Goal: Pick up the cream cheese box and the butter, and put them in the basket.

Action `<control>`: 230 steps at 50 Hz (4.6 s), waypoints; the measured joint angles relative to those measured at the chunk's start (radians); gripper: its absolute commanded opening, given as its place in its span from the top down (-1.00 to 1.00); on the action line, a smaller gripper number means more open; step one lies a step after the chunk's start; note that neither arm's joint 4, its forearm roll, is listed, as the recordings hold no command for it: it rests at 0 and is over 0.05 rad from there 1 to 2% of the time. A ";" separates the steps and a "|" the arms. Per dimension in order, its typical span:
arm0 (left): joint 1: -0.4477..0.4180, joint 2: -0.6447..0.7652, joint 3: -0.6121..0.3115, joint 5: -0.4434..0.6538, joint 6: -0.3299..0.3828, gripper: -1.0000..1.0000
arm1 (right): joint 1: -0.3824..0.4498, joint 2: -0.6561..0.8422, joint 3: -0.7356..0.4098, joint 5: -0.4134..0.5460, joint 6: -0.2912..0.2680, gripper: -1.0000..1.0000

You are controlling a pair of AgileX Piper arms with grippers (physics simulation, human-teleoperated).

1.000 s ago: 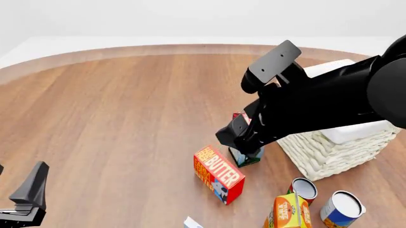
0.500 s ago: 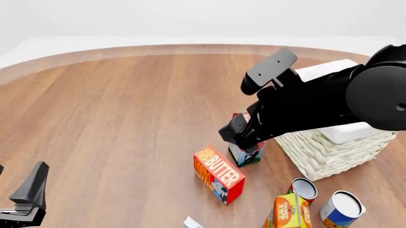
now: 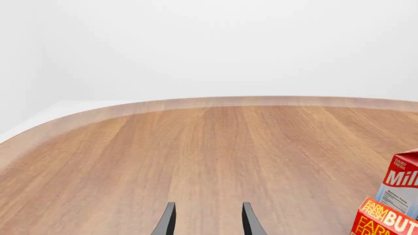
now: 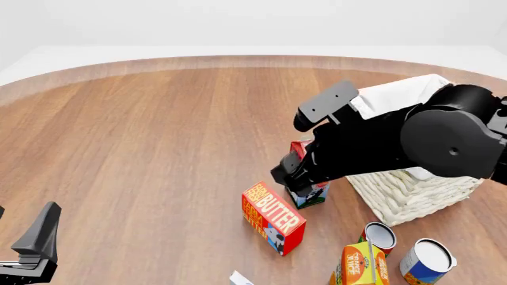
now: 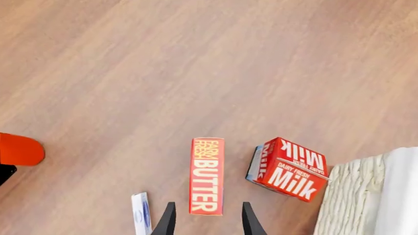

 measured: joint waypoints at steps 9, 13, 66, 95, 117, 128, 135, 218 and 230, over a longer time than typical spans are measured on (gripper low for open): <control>0.000 0.000 0.000 0.000 0.000 -1.00 | -0.001 0.024 0.043 -0.052 0.028 -1.00; 0.000 0.000 0.000 0.000 0.000 -1.00 | 0.002 0.030 0.054 -0.066 0.037 -1.00; 0.000 0.000 0.000 0.000 0.000 -1.00 | -0.002 0.144 0.148 -0.221 0.089 -1.00; 0.000 0.000 0.000 0.000 0.000 -1.00 | 0.007 0.188 0.184 -0.283 0.117 -1.00; 0.000 0.000 0.000 0.000 0.000 -1.00 | 0.024 0.212 0.239 -0.339 0.149 -1.00; 0.000 0.000 0.000 0.000 0.000 -1.00 | 0.021 0.212 0.249 -0.344 0.152 -1.00; 0.000 0.000 0.000 0.000 0.000 -1.00 | 0.018 0.210 0.247 -0.340 0.148 -1.00; 0.000 0.000 0.000 0.000 0.000 -1.00 | 0.018 0.320 0.315 -0.497 0.180 1.00; 0.000 0.000 0.000 0.000 0.000 -1.00 | 0.016 0.315 0.313 -0.483 0.164 1.00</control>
